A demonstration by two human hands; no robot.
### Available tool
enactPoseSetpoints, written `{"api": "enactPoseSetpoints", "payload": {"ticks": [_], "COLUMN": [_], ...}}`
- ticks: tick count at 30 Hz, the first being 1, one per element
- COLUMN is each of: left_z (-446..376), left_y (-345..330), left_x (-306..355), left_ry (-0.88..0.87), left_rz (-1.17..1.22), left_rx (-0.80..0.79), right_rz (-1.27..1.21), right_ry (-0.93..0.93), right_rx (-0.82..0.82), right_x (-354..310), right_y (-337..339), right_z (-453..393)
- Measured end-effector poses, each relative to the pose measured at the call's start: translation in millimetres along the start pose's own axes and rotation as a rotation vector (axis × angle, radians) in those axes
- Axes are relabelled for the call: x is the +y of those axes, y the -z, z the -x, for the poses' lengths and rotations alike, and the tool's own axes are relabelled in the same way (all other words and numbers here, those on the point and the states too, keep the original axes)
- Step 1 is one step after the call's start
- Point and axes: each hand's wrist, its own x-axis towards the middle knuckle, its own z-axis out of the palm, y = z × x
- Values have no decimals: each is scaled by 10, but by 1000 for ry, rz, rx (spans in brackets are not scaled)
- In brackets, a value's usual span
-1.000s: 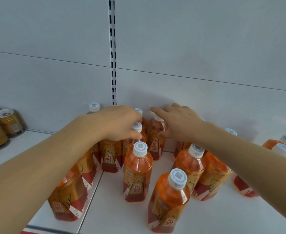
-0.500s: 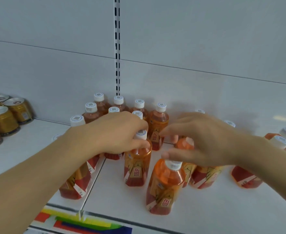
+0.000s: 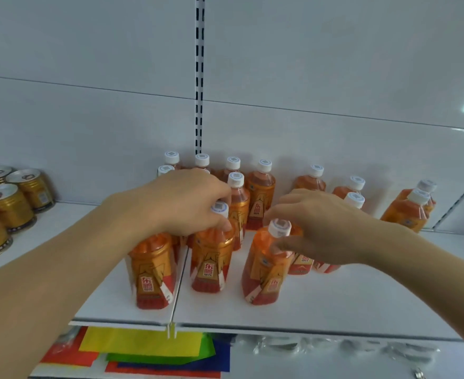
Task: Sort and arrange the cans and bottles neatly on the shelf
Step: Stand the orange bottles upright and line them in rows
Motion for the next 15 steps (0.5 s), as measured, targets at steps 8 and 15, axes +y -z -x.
{"api": "enactPoseSetpoints", "payload": {"ticks": [8,15], "left_z": [58,-82], "left_y": [-94,-143], "left_x": [-239,-353], "left_ry": [43,83], "left_rz": [-5,-6], "left_rx": [56,82], "right_rz": [-35,-46], "right_ry": [-123,-160], "right_rx": [51,104], "right_x": [-267,-278], "right_y": [-98,-175], "right_z": [-391,-696]}}
